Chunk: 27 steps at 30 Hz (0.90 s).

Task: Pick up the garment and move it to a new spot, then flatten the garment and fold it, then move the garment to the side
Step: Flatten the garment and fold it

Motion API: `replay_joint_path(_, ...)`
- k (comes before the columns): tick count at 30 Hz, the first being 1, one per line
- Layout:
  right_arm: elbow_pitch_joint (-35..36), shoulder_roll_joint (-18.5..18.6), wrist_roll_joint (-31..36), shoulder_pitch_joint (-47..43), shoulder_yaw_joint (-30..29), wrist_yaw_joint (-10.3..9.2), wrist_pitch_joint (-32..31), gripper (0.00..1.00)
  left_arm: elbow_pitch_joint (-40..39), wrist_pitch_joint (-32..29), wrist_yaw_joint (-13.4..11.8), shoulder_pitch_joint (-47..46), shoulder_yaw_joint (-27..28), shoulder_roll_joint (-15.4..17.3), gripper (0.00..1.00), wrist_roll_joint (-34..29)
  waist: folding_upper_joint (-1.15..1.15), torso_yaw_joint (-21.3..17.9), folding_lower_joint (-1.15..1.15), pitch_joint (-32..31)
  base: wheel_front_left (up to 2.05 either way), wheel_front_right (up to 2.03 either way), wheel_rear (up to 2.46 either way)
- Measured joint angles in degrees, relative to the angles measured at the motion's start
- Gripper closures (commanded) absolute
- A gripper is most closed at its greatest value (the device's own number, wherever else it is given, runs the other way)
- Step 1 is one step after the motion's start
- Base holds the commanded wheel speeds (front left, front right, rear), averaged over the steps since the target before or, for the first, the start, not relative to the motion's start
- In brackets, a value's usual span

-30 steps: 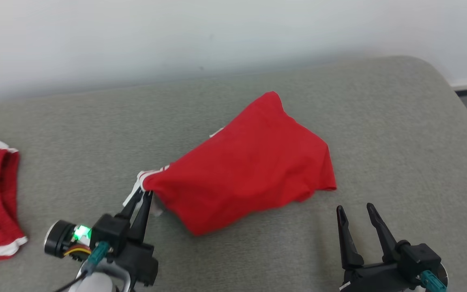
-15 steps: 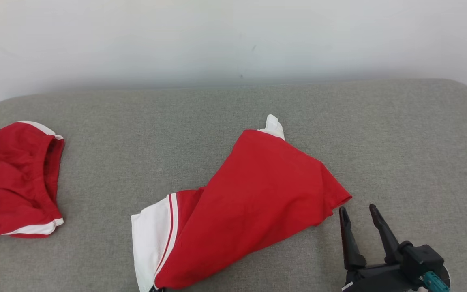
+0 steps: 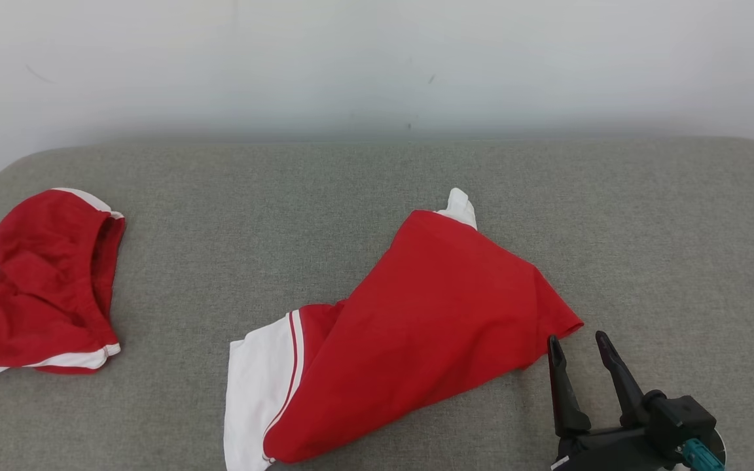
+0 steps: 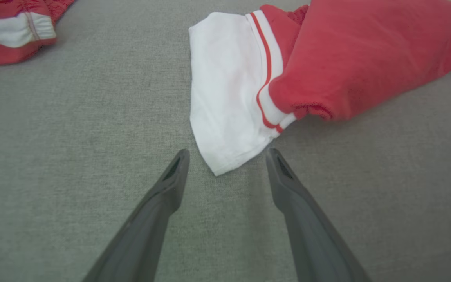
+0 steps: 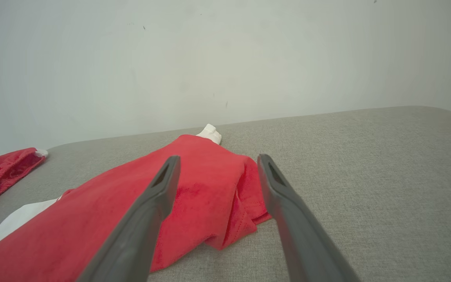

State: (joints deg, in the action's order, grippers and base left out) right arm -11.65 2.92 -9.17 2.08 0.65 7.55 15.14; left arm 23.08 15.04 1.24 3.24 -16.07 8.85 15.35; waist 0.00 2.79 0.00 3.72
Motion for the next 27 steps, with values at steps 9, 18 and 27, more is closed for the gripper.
replay_joint_path(9,-0.09,0.0,-0.25,-0.13,-0.15,0.0,0.0,0.0,-4.16,0.0,-0.74,3.38,5.55,2.14,0.0,0.68,0.0,-0.12,0.0,-0.49,0.0,0.0,0.0)
replay_joint_path(18,-0.63,-0.01,-0.26,0.38,1.57,0.0,0.0,0.0,-5.77,-1.93,0.69,-10.56,5.82,3.96,0.0,-0.92,0.0,-2.85,0.0,-0.04,0.0,0.0,0.0)
replay_joint_path(27,-0.46,-0.01,-0.88,1.89,1.93,0.0,0.0,0.0,2.89,-5.69,4.08,-21.08,2.93,5.67,0.0,-1.21,0.0,-7.9,0.01,1.87,0.0,0.0,0.0)
